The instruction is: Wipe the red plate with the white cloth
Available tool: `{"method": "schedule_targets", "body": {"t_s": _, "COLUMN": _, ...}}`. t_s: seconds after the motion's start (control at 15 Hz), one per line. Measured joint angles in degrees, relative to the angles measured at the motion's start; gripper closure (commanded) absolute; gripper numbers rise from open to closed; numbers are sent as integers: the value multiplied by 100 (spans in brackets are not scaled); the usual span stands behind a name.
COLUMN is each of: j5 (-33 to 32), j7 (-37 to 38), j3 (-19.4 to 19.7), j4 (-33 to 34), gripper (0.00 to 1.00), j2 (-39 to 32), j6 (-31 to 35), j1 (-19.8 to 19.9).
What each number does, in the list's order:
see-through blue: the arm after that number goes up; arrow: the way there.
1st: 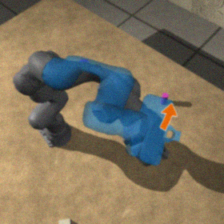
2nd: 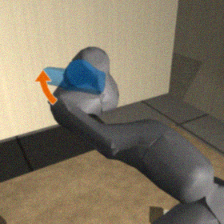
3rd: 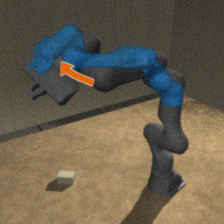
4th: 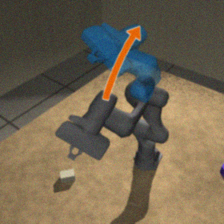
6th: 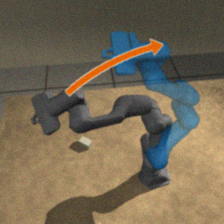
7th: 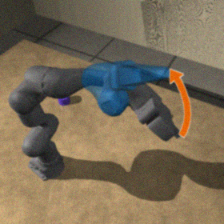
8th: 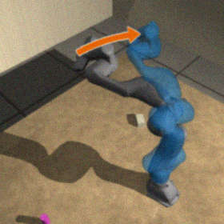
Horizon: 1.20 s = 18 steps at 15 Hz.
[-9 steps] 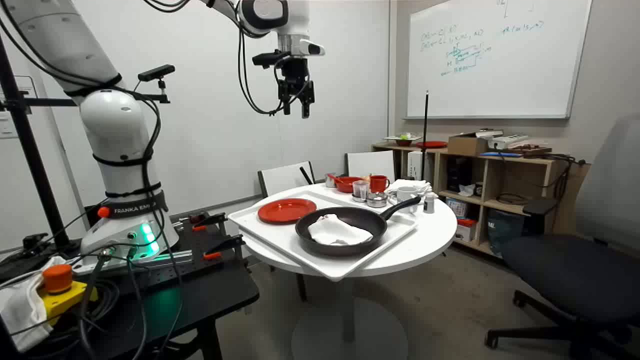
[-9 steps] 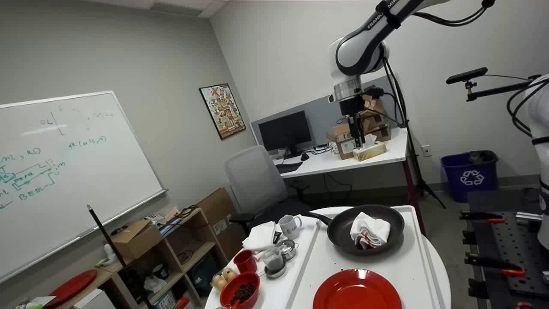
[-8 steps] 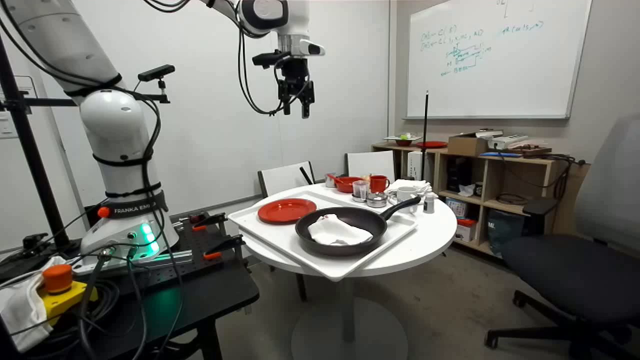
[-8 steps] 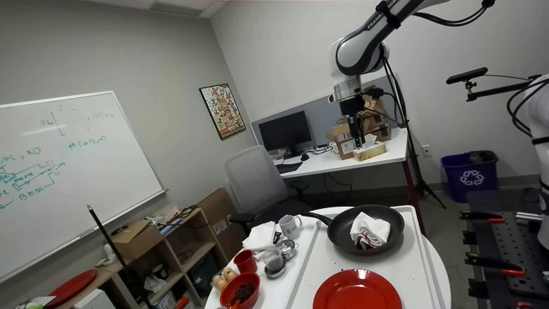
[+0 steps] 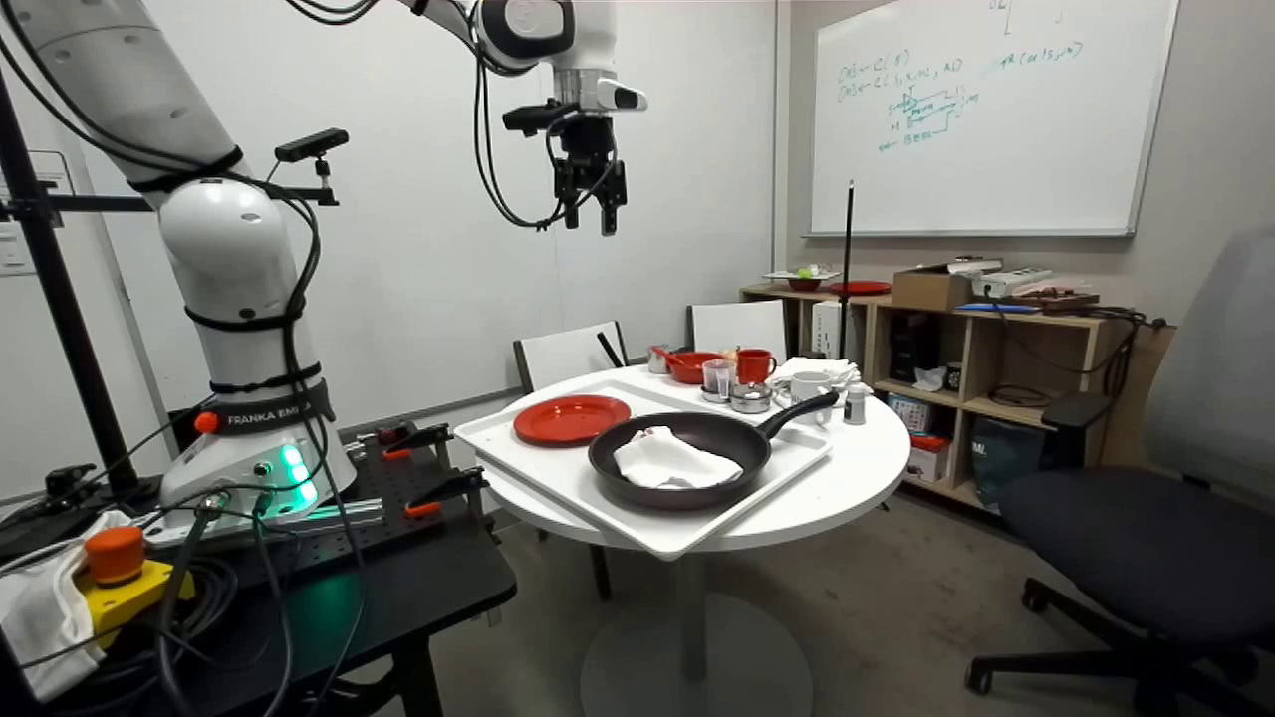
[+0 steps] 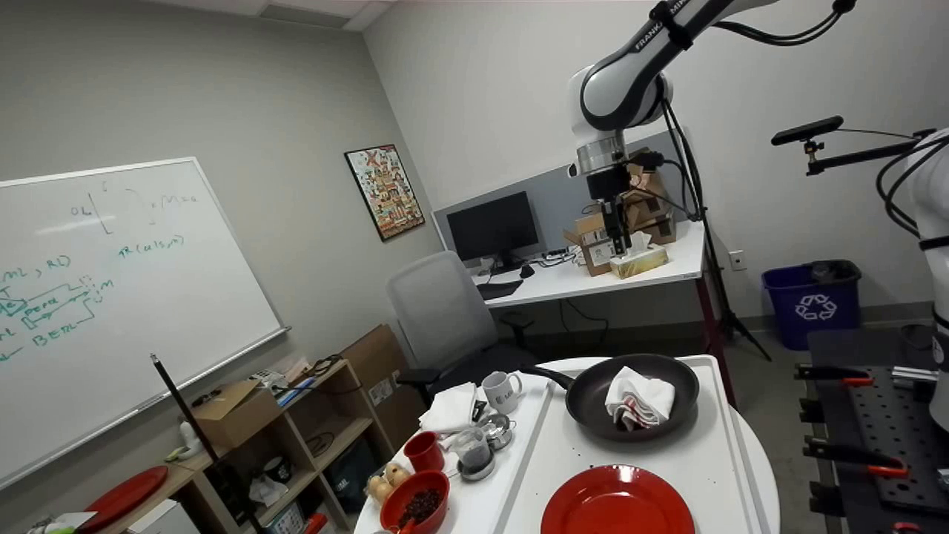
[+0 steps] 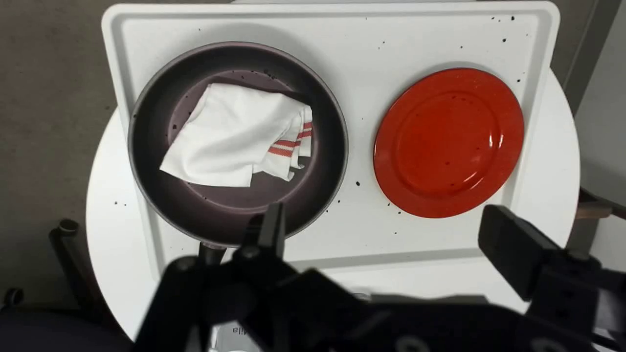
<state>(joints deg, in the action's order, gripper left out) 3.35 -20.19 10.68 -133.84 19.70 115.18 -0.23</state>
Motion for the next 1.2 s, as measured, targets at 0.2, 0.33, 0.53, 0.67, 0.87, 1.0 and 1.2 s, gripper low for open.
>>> {"method": "schedule_targets", "body": {"t_s": 0.2, "j5": 0, "j7": 8, "j3": -18, "j4": 2, "gripper": 0, "j2": -4, "j6": 2, "j1": 28}}
{"method": "schedule_targets", "body": {"t_s": 0.33, "j5": 8, "j7": 50, "j3": -12, "j4": 41, "gripper": 0, "j2": -58, "j6": 73, "j1": 94}}
{"method": "schedule_targets", "body": {"t_s": 0.53, "j5": 109, "j7": 125, "j3": 76, "j4": 223, "gripper": 0, "j2": -339, "j6": 309, "j1": 277}}
{"method": "schedule_targets", "body": {"t_s": 0.67, "j5": 250, "j7": 138, "j3": 176, "j4": 407, "gripper": 0, "j2": -639, "j6": 518, "j1": 424}}
{"method": "schedule_targets", "body": {"t_s": 0.87, "j5": 664, "j7": 139, "j3": 334, "j4": 731, "gripper": 0, "j2": -1187, "j6": 823, "j1": 635}}
{"method": "schedule_targets", "body": {"t_s": 1.0, "j5": 1068, "j7": 139, "j3": 397, "j4": 972, "gripper": 0, "j2": -1603, "j6": 992, "j1": 765}}
{"method": "schedule_targets", "body": {"t_s": 1.2, "j5": 1535, "j7": 192, "j3": 397, "j4": 1320, "gripper": 0, "j2": -2245, "j6": 1309, "j1": 940}}
